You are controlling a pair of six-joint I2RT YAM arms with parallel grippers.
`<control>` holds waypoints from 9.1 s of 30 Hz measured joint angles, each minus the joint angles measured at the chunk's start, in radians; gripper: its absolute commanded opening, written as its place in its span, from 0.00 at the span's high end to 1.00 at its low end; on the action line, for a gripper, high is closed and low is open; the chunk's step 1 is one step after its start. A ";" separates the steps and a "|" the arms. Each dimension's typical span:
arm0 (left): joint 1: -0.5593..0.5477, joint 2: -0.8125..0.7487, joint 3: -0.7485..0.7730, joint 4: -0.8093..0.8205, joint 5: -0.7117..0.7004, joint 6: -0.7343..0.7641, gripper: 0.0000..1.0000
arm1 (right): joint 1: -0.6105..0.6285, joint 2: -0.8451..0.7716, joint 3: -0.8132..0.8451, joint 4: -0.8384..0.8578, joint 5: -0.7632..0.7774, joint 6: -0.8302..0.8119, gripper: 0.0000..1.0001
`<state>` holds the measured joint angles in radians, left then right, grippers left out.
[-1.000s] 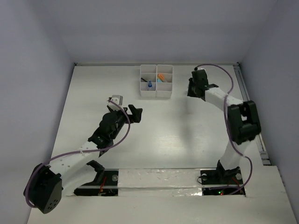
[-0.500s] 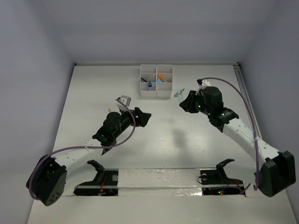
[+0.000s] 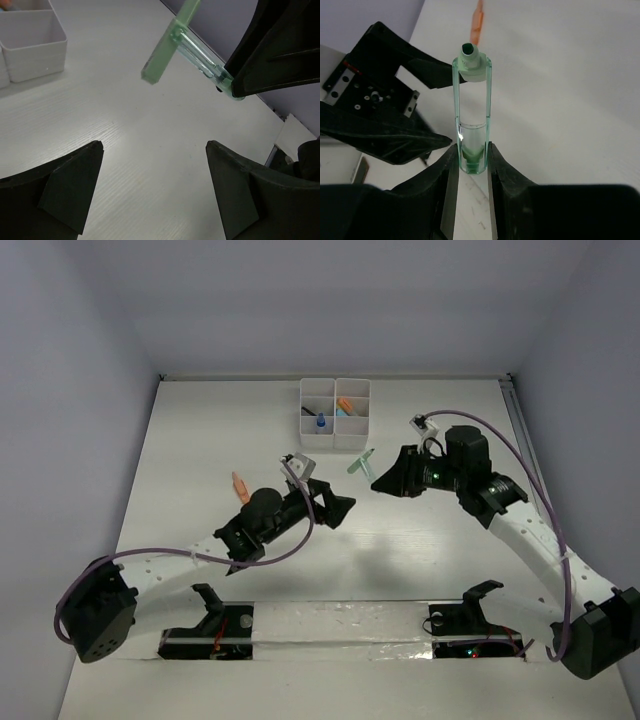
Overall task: Sort the stationery into containers
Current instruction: Pick up the pen from the center of the board, then close the pen cap on the pen.
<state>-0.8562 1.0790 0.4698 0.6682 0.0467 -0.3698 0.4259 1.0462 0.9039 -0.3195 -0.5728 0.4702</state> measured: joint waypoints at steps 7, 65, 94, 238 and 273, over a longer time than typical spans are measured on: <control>-0.076 -0.001 0.011 0.000 -0.128 0.126 0.19 | 0.000 -0.001 0.030 -0.034 -0.183 0.037 1.00; -0.132 -0.064 0.050 -0.071 -0.153 0.245 1.00 | 0.016 0.019 0.054 -0.081 -0.177 0.063 1.00; -0.163 -0.166 -0.009 -0.092 -0.126 0.184 1.00 | 0.020 0.107 0.186 0.013 0.035 0.038 0.98; -0.182 -0.082 -0.082 0.188 -0.125 -0.061 0.59 | 0.156 0.245 -0.200 0.976 -0.046 0.482 1.00; -0.163 -0.179 -0.104 0.167 -0.082 -0.126 1.00 | 0.155 0.168 -0.272 1.078 -0.147 0.471 0.51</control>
<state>-1.0187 0.9005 0.3656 0.8349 -0.0349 -0.4953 0.5808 1.2140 0.6323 0.7582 -0.7197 0.9413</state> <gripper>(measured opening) 0.159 0.465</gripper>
